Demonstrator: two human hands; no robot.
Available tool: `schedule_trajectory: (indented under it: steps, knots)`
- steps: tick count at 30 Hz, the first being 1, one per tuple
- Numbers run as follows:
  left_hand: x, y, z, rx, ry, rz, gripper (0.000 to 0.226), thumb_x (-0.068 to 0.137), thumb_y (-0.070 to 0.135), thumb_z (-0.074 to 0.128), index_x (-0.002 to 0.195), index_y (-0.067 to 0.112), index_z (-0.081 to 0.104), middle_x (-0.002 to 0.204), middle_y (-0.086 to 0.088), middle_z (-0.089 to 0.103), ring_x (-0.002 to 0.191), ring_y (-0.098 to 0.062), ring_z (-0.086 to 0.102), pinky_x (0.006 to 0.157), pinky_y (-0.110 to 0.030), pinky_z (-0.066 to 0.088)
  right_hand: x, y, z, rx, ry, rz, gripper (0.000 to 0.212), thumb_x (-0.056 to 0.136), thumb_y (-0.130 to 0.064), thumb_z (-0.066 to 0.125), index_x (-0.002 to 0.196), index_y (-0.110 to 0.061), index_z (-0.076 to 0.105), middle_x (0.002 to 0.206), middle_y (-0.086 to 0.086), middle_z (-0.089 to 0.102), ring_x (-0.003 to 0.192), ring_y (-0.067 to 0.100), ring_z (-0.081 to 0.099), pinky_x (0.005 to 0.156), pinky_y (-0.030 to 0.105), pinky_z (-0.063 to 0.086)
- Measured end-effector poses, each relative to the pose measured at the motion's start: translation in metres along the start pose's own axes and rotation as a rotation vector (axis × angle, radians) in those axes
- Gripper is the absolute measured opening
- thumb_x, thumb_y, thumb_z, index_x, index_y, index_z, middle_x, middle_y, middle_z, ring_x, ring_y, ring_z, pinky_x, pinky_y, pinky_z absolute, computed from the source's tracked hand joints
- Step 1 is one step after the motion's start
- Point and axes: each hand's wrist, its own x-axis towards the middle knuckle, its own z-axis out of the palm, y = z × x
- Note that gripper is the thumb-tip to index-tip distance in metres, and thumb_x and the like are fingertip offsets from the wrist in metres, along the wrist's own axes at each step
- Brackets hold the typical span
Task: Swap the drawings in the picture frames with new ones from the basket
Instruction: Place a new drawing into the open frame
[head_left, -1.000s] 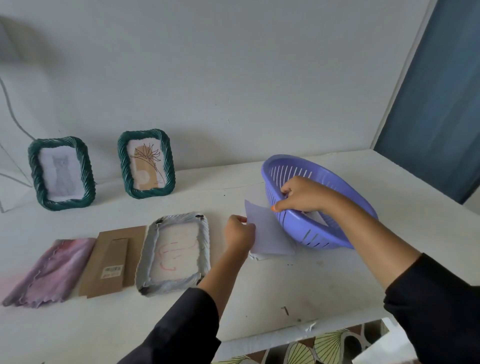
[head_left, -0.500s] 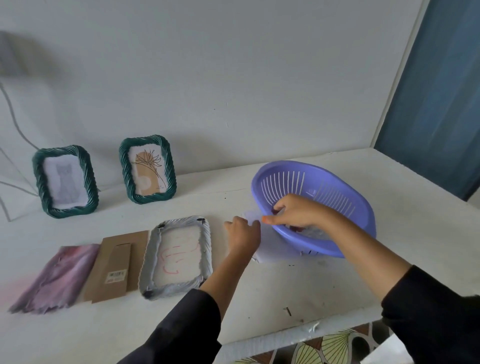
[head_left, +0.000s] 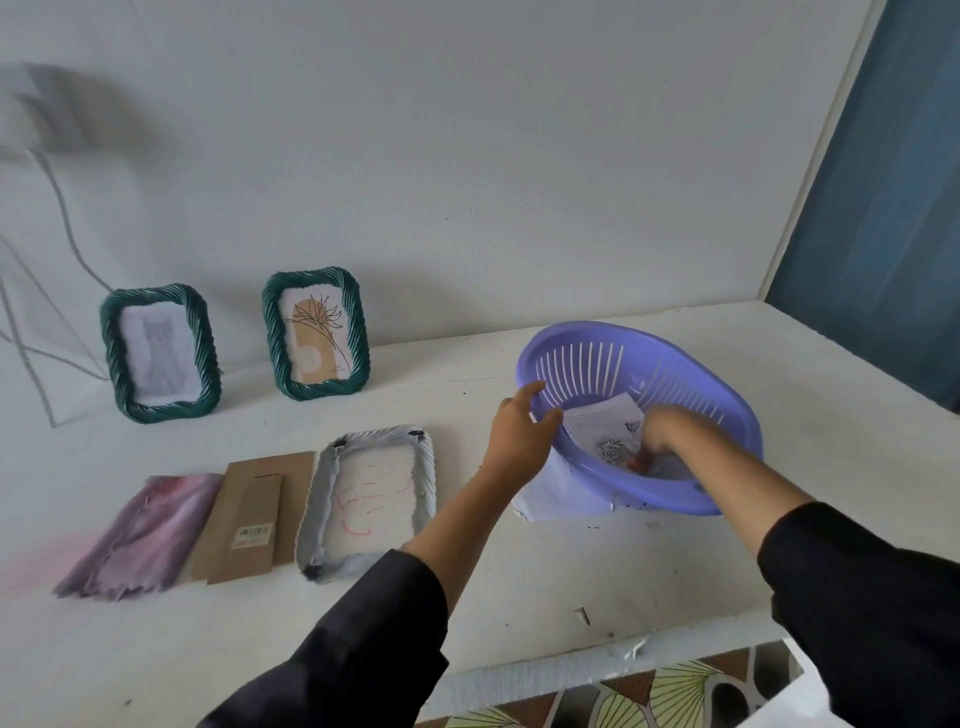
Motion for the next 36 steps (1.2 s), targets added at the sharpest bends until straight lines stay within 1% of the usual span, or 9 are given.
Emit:
schedule_trajectory:
  steps: [4,12,16,19,24,27,29,32,36]
  knots:
    - [0.0,0.001,0.001,-0.009,0.004,-0.002,0.046,0.096,0.025,0.048,0.141,0.023,0.038,0.141,-0.011,0.044,0.124,-0.026,0.049,0.102,-0.036,0.043,-0.004,0.005,-0.003,0.024,0.17,0.024,0.038,0.084,-0.003,0.057,0.122,-0.002,0.053,0.119,0.013,0.061,0.106,0.029,0.061,0.076,0.031,0.045]
    - [-0.006,0.008,-0.005,-0.017,0.166,0.025,0.04,0.095,0.033,0.048,0.133,0.019,0.05,0.137,-0.01,0.042,0.126,-0.024,0.045,0.103,-0.028,0.034,-0.039,0.005,-0.025,0.129,0.422,0.013,0.029,0.09,-0.008,0.048,0.117,0.0,0.053,0.126,0.02,0.056,0.116,0.036,0.054,0.089,0.037,0.045]
    - [-0.02,0.021,-0.024,-0.199,0.169,0.102,0.034,0.094,0.036,0.051,0.12,0.015,0.06,0.123,-0.004,0.056,0.11,-0.018,0.055,0.092,-0.026,0.041,-0.08,-0.014,-0.051,0.285,0.654,-0.138,0.022,0.084,-0.018,0.055,0.064,-0.009,0.05,0.07,0.012,0.052,0.075,0.037,0.052,0.056,0.023,0.033]
    - [-0.031,0.032,-0.043,-0.479,0.028,0.046,0.032,0.095,0.039,0.046,0.115,0.018,0.059,0.104,0.003,0.06,0.096,-0.015,0.057,0.086,-0.027,0.046,-0.12,-0.058,-0.051,0.271,0.719,-0.303,0.027,0.085,-0.02,0.052,0.059,-0.011,0.046,0.062,0.007,0.046,0.071,0.036,0.05,0.054,0.026,0.028]
    - [-0.034,0.018,-0.085,-0.661,0.179,-0.124,0.027,0.096,0.018,0.045,0.071,0.015,0.054,0.067,-0.002,0.055,0.065,-0.014,0.053,0.061,-0.025,0.043,-0.137,-0.134,-0.011,0.307,0.471,-0.627,0.027,0.093,-0.02,0.045,0.103,-0.004,0.063,0.111,0.015,0.055,0.105,0.034,0.056,0.074,0.031,0.037]
    - [-0.035,-0.011,-0.116,-0.591,0.302,-0.226,0.027,0.096,0.008,0.037,0.077,0.013,0.056,0.072,-0.004,0.054,0.067,-0.017,0.05,0.06,-0.026,0.04,-0.127,-0.152,0.003,0.647,0.294,-0.695,0.027,0.093,-0.024,0.048,0.104,-0.01,0.068,0.119,0.015,0.052,0.118,0.025,0.048,0.092,0.028,0.035]
    - [-0.039,-0.029,-0.135,-0.601,0.292,-0.348,0.018,0.097,0.011,0.036,0.092,0.011,0.054,0.08,-0.006,0.054,0.075,-0.022,0.051,0.066,-0.028,0.042,-0.113,-0.158,0.013,0.77,0.354,-0.593,0.033,0.091,-0.026,0.052,0.122,-0.017,0.057,0.129,0.013,0.047,0.122,0.026,0.046,0.098,0.03,0.034]
    - [-0.044,-0.053,-0.152,-0.602,0.27,-0.498,0.013,0.096,0.014,0.038,0.099,0.008,0.05,0.095,-0.012,0.053,0.094,-0.028,0.048,0.081,-0.036,0.041,-0.096,-0.164,0.03,0.929,0.187,-0.426,0.047,0.086,-0.017,0.061,0.129,-0.013,0.043,0.107,0.014,0.059,0.087,0.028,0.06,0.078,0.033,0.045]
    - [-0.047,-0.076,-0.161,-0.605,0.213,-0.557,0.025,0.097,0.013,0.036,0.119,0.008,0.046,0.107,-0.015,0.051,0.094,-0.03,0.05,0.08,-0.041,0.046,-0.093,-0.18,0.052,1.155,-0.057,-0.381,0.042,0.08,0.003,0.063,0.116,-0.01,0.048,0.072,0.011,0.061,0.053,0.02,0.057,0.053,0.025,0.049]
